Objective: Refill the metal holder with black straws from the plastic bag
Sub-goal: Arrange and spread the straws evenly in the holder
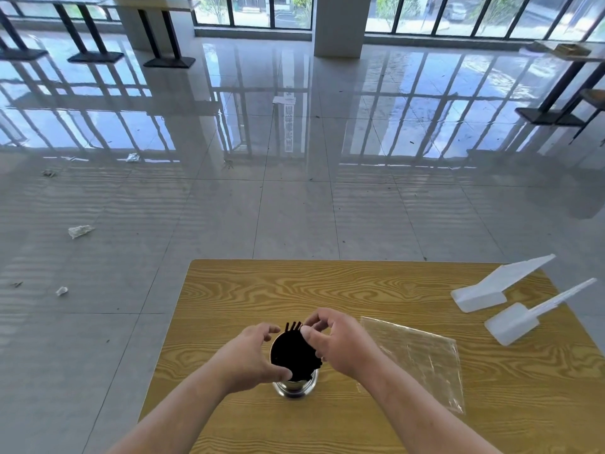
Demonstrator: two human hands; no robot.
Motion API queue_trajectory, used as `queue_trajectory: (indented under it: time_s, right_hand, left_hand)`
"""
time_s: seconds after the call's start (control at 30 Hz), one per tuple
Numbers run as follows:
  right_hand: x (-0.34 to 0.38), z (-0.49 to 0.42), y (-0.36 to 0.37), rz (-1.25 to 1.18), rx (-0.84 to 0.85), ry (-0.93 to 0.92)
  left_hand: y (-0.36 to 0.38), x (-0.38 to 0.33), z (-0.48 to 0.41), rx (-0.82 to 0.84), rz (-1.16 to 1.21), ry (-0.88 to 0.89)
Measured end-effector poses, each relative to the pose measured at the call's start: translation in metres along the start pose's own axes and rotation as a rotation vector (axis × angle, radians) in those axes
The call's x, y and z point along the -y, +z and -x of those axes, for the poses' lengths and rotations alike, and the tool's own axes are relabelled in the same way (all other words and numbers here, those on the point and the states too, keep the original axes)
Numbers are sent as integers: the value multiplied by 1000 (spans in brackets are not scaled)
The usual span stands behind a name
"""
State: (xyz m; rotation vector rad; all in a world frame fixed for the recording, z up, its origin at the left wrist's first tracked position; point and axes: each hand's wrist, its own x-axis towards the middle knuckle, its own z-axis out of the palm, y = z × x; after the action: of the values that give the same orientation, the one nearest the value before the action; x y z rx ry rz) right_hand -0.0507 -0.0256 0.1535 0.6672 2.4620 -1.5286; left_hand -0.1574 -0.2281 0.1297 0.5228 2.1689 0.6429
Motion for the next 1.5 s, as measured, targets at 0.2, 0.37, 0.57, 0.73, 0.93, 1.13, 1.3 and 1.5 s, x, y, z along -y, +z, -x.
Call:
queue_trajectory:
  time_s: [0.2,0.37,0.57,0.73,0.93,1.13,1.3,1.5]
  right_hand:
    - [-28,3,-8,34,-33,171]
    - [-40,4,5,-46,159,341]
    - [-31,4,13,-200,220,315]
    - [-27,6,9,-230,192,289]
    - [-28,6,6,-230,174,302]
    - [-28,7,1,-181,153,286]
    - [-22,10,-8,-162,134,268]
    - [-20,9,-13,-159,109,262]
  left_hand:
    - [22,-4,-3,-66,-178,76]
    - [33,-13,-7,-113,-236,163]
    - [41,-21,-11,-110,-323,202]
    - [39,-23,-13,-169,-325,244]
    - [29,-26,-12,-239,-386,292]
    - [16,-32,-10,-263,-417,312]
    - [3,-41,-8,-255,-429,312]
    - [-11,-52,-4,-248,-412,293]
